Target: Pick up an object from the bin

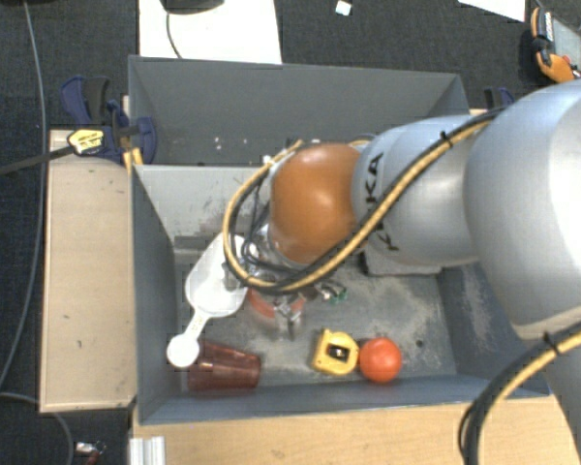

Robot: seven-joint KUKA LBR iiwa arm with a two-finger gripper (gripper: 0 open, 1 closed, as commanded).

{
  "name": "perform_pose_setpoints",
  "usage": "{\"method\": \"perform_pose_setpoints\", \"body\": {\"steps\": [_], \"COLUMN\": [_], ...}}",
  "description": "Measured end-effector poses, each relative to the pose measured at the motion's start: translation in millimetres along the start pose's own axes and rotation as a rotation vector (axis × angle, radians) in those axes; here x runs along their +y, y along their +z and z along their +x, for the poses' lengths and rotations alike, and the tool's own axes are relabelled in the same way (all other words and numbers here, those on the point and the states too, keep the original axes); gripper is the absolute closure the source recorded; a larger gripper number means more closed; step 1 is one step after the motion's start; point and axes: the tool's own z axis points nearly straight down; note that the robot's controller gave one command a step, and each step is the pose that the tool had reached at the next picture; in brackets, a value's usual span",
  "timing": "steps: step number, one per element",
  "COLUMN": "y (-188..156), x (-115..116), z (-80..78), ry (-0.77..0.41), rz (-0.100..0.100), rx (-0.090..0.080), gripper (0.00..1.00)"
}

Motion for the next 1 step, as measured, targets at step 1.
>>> {"method": "perform_pose_setpoints", "body": {"steps": [1], "y": [-9.0], "x": [31.0], "z": [2.2], "ry": [0.059], "rz": [0.001], "rx": [0.005], "gripper": [0.00]}}
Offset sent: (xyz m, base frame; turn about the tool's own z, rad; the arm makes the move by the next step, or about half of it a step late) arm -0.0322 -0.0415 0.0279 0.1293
